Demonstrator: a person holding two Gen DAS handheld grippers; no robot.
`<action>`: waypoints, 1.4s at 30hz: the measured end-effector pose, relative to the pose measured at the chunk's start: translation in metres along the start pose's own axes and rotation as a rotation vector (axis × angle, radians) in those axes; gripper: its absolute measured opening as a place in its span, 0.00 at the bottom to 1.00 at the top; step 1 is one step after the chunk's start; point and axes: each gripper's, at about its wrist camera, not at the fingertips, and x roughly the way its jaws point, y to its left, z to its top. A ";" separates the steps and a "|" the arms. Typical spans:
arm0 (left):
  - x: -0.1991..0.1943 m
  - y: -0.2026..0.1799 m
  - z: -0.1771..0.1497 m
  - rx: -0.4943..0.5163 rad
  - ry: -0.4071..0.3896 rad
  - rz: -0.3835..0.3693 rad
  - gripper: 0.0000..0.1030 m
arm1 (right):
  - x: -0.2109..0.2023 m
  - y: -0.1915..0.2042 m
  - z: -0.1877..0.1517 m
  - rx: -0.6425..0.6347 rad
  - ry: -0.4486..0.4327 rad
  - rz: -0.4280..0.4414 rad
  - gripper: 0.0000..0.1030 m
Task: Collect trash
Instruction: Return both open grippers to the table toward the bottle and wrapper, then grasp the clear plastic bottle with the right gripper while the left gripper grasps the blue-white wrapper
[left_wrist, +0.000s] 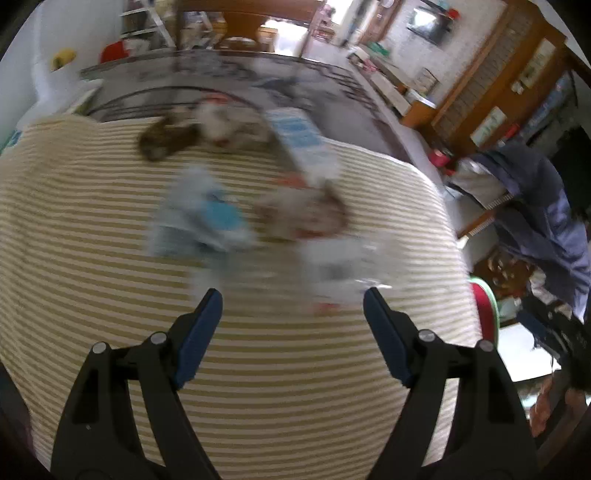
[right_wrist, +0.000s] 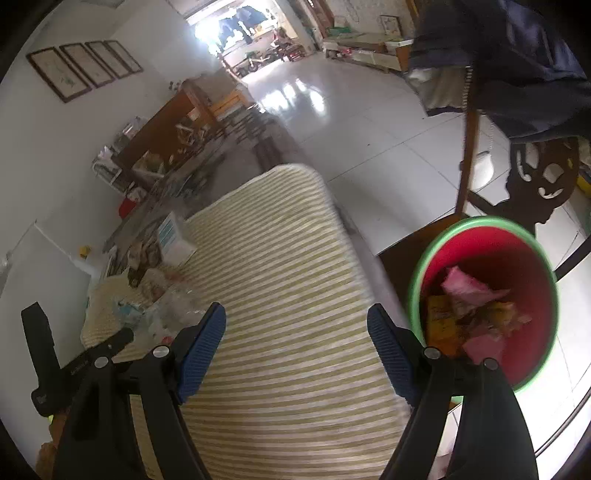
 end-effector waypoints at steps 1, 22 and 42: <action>-0.001 0.009 0.002 -0.008 0.000 0.006 0.74 | 0.004 0.011 -0.005 -0.011 0.011 0.005 0.74; 0.057 0.086 0.052 -0.107 0.169 -0.136 0.27 | 0.049 0.121 -0.057 0.064 0.107 0.091 0.79; -0.020 0.160 -0.001 -0.173 0.129 -0.155 0.50 | 0.155 0.166 -0.024 0.322 0.150 -0.047 0.87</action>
